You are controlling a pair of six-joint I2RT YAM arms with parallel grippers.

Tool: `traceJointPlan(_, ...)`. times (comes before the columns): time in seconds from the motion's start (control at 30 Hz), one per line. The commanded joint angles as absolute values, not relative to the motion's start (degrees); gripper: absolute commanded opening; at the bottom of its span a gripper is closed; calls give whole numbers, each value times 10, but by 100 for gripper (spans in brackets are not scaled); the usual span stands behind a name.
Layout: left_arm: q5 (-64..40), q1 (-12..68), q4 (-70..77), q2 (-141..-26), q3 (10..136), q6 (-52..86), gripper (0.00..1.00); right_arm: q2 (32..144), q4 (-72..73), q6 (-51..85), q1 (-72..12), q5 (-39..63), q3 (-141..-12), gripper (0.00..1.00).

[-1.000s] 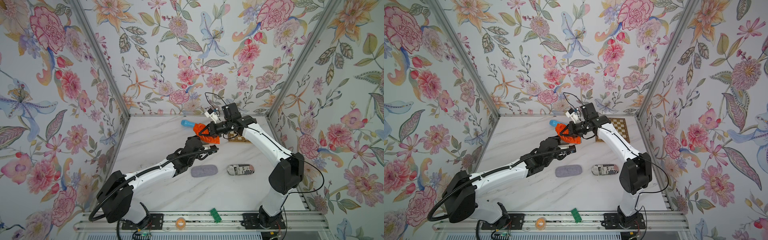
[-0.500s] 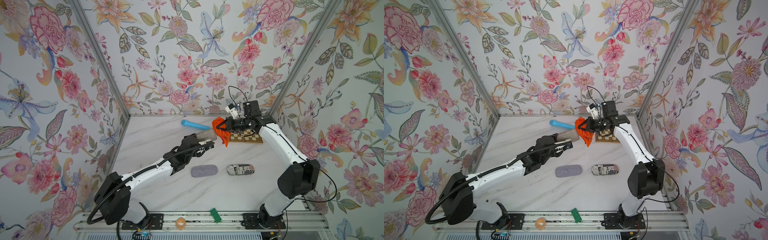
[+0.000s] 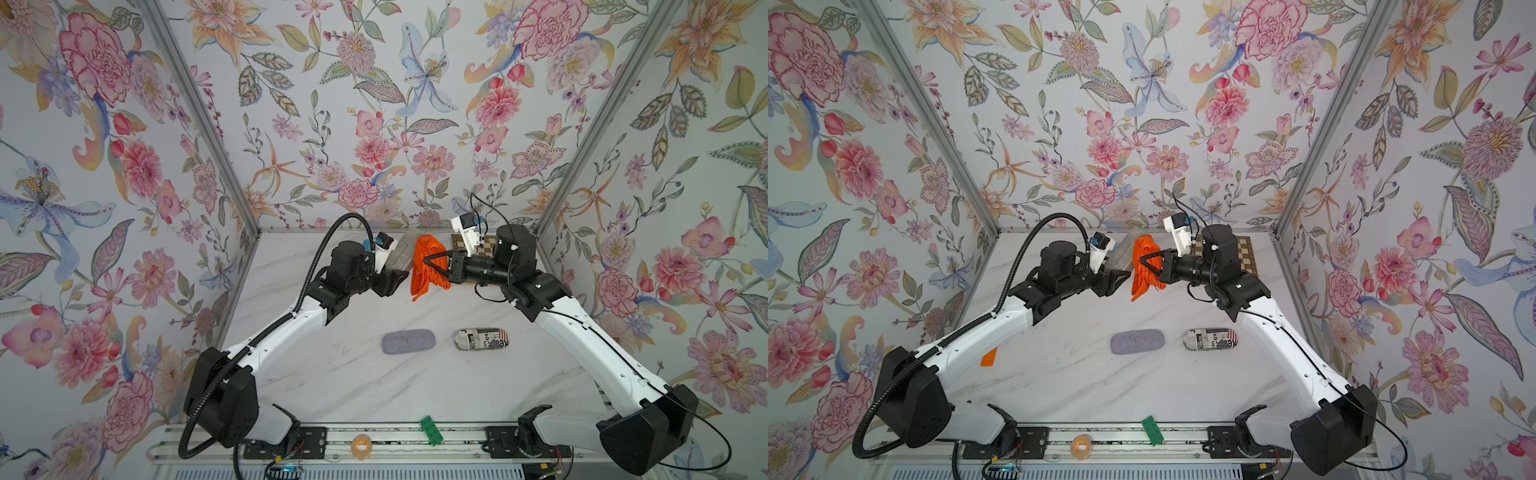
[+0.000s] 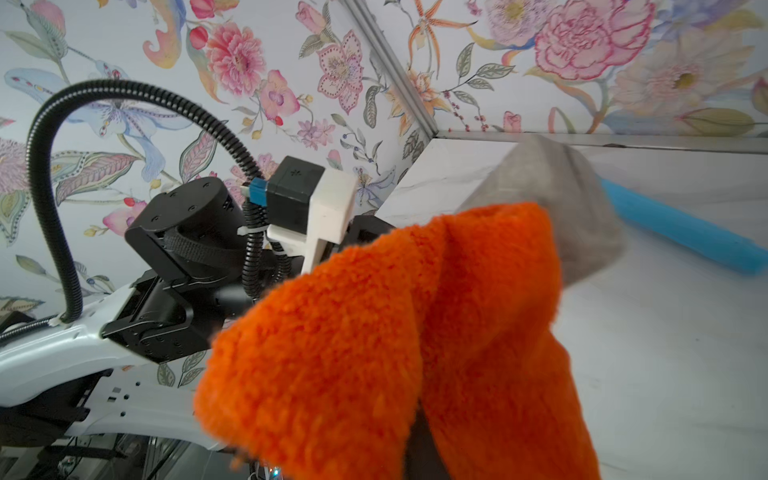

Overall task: Wipe the eyeglass case
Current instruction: Wipe the dirt from the eyeglass case.

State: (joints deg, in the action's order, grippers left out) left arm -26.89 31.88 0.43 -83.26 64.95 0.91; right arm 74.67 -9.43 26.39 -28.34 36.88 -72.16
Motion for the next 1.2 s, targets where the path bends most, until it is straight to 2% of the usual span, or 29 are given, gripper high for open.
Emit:
traceJointPlan(0.0, -395, 321, 70, -835, 675, 98, 37, 778, -24, 263, -278, 369, -746, 0)
traceJointPlan(0.13, -437, 320, 117, -824, 665, 134, 38, 823, -52, 227, -248, 362, -786, 0)
traceJointPlan(0.23, -431, 321, 121, -816, 659, 140, 38, 836, -35, 247, -218, 372, -796, 0)
traceJointPlan(0.33, -427, 321, 116, -820, 663, 144, 38, 838, -22, 256, -242, 385, -790, 0)
traceJointPlan(0.5, -439, 300, 175, -841, 660, 210, 37, 826, 101, 334, -297, 415, -711, 0)
traceJointPlan(0.67, -480, 274, 262, -850, 643, 286, 37, 808, 80, 324, -258, 362, -691, 0)
traceJointPlan(0.87, -513, 275, 223, -848, 655, 272, 38, 812, 105, 313, -246, 354, -699, 0)
traceJointPlan(1.0, -506, 279, 173, -835, 654, 238, 38, 839, 164, 371, -235, 399, -719, 0)
traceJointPlan(1.17, -483, 278, 131, -822, 662, 208, 39, 855, 45, 299, -310, 409, -770, 0)
